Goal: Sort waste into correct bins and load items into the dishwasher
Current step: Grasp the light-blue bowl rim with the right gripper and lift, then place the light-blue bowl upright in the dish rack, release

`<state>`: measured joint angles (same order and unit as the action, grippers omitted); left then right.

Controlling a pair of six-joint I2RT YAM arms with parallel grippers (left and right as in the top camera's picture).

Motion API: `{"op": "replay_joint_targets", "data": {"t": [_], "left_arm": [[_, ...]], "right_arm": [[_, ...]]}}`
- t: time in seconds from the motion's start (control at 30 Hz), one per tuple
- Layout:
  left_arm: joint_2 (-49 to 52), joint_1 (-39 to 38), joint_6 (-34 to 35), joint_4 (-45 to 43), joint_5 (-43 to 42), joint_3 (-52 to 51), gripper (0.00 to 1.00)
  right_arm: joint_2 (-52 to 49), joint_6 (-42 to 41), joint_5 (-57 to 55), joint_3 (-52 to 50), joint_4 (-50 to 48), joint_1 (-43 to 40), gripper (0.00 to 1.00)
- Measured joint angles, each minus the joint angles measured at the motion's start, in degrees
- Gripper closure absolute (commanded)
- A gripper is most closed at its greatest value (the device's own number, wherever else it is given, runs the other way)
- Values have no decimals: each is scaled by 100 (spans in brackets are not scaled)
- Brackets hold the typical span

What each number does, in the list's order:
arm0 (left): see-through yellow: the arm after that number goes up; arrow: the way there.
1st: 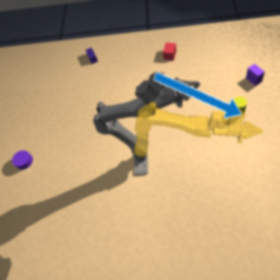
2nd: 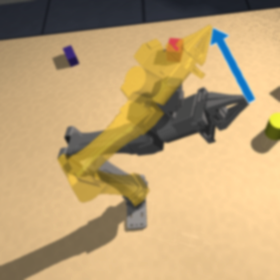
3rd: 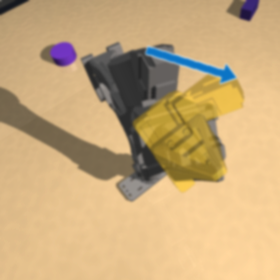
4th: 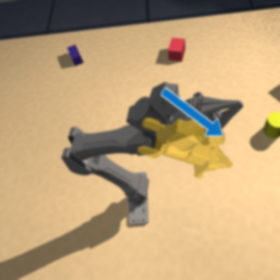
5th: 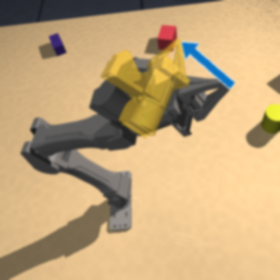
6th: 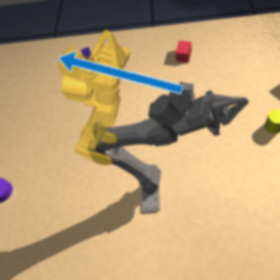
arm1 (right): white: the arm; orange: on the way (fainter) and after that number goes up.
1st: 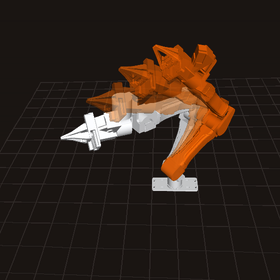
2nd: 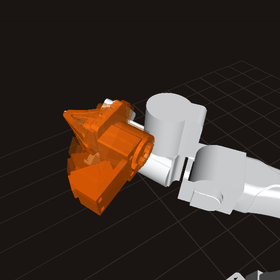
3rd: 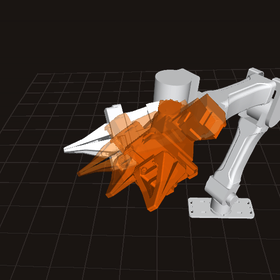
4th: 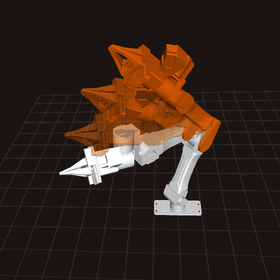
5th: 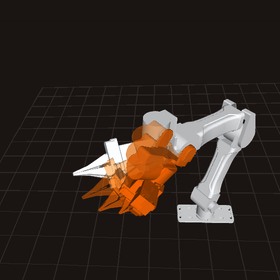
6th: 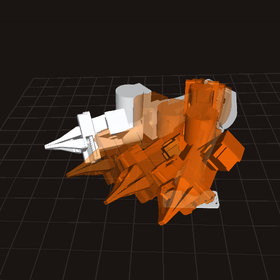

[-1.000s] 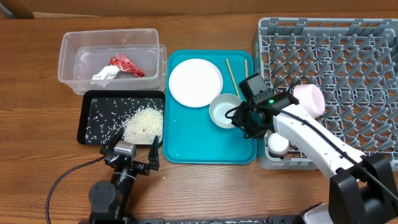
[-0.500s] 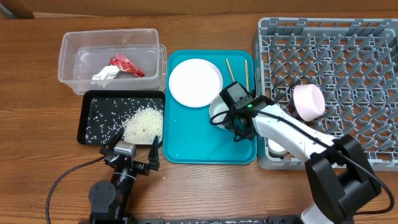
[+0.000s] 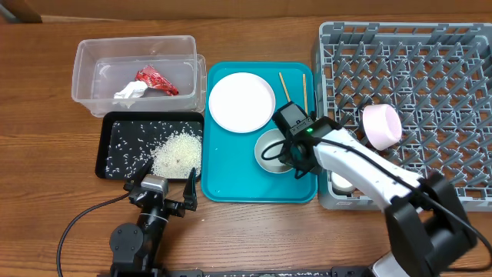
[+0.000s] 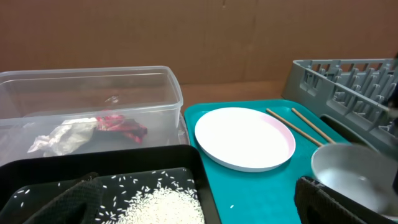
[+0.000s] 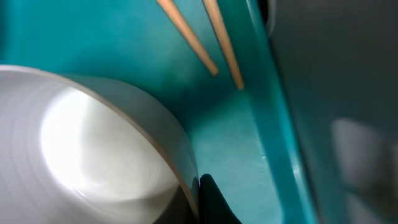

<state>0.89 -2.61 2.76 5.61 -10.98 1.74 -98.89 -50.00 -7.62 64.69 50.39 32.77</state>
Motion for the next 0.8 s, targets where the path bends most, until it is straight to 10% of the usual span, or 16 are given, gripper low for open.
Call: {"op": "replay_joint_targets", "data": {"t": [0.5,0.8], "left_arm": [[0,0,0,-2,0,0,0],[0,0,0,-2,0,0,0]], "right_arm": [[2898,2361,-3956,658,149,-319,96],[2802,3440,-5650,658,142,-2155,96]]}}
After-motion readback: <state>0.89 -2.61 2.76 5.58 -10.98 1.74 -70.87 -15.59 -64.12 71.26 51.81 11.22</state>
